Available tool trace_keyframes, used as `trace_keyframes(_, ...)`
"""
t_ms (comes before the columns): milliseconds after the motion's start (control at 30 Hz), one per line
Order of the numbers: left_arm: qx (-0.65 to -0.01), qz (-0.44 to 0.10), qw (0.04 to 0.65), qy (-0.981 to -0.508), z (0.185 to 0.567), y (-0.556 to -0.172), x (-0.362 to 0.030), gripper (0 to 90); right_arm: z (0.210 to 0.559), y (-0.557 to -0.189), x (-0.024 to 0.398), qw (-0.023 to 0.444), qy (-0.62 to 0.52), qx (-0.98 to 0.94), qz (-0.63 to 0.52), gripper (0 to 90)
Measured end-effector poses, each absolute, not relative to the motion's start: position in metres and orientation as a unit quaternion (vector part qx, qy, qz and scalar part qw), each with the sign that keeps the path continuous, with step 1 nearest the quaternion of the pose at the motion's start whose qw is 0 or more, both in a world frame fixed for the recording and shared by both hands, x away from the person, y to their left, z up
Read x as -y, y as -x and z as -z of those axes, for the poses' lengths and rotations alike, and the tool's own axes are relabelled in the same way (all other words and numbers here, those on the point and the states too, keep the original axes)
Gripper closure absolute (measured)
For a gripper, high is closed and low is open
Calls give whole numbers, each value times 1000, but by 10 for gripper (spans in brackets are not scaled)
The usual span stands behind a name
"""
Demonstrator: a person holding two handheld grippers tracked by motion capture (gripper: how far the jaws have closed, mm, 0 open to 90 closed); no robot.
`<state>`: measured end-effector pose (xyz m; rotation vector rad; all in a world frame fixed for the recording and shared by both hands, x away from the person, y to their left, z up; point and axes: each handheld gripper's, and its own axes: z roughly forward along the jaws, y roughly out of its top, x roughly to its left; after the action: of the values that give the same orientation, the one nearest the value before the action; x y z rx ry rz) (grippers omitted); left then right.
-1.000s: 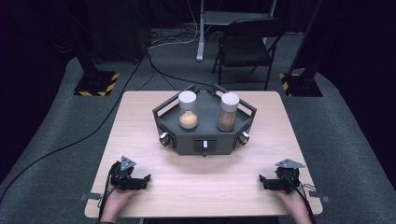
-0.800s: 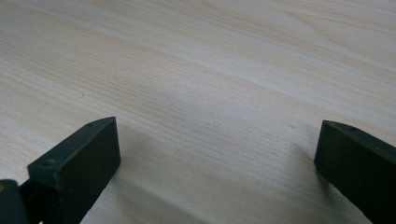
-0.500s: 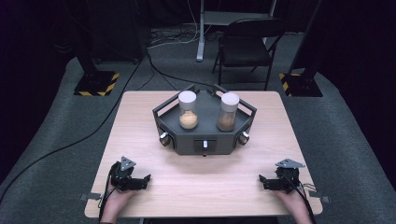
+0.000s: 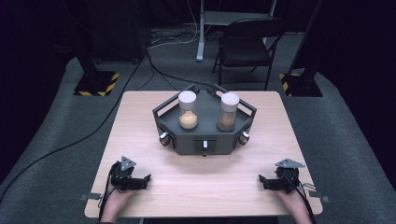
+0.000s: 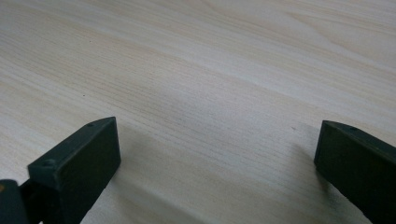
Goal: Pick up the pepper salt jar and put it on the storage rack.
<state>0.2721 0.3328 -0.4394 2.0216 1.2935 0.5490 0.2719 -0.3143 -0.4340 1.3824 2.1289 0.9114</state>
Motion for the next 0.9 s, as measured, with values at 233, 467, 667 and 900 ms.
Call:
trace_keyframes(233, -495, -210, 333, -774, 439, -272, -333, 2, 434, -272, 314, 220, -500, -770, -330, 0)
trace_keyframes(467, -494, -209, 334, -775, 439, -272, -333, 2, 434, -272, 315, 221, -499, -771, -329, 0)
trace_keyframes(667, -493, -209, 334, -776, 439, -273, -333, 2, 434, -272, 315, 220, -498, -771, -331, 0)
trace_keyframes(900, -493, -210, 333, -776, 439, -273, -333, 2, 434, -273, 315, 219, -498, -772, -330, 0)
